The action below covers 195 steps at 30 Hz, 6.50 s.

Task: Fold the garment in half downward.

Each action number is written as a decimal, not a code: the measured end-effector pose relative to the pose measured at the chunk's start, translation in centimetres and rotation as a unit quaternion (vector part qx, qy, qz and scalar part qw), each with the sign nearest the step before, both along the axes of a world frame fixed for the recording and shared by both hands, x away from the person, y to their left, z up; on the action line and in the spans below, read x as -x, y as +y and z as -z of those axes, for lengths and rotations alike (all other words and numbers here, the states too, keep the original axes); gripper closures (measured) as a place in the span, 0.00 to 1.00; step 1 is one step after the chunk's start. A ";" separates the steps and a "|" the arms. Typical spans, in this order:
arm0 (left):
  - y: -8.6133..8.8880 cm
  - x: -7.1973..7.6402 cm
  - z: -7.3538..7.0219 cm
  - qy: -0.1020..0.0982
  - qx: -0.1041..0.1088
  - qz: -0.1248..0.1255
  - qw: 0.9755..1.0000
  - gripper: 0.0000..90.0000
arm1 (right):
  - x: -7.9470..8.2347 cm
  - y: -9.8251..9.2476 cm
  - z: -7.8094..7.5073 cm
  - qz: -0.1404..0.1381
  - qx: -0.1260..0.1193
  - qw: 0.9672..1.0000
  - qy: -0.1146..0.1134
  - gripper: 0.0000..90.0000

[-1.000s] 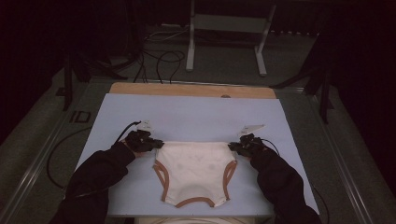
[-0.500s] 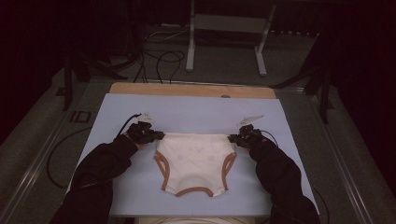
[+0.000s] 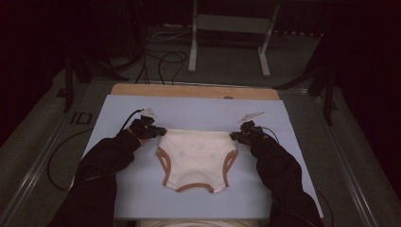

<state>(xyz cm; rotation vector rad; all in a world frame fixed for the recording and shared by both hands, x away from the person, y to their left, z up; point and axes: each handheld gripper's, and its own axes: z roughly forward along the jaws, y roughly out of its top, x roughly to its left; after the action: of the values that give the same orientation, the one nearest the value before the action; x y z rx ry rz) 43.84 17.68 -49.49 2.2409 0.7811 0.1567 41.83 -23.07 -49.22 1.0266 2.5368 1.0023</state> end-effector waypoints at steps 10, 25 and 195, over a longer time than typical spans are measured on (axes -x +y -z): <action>0.2 -1.4 -0.1 0.004 0.003 -0.011 1.000 0.96 | -1.9 0.4 -0.2 0.010 -0.001 1.000 0.004 0.95; 0.1 -2.8 -0.6 -0.002 -0.002 -0.025 1.000 0.96 | -4.1 0.9 -0.4 0.018 0.012 1.000 0.002 0.95; -4.4 11.4 1.0 -0.077 0.006 0.187 0.979 0.02 | -5.3 19.4 -2.0 -0.131 -0.060 0.989 0.020 0.16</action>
<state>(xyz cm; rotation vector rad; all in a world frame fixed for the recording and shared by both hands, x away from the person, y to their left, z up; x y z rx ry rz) 32.43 13.31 -50.49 2.2882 0.2706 0.1403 47.18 -3.67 -47.22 0.7600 2.7260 1.2268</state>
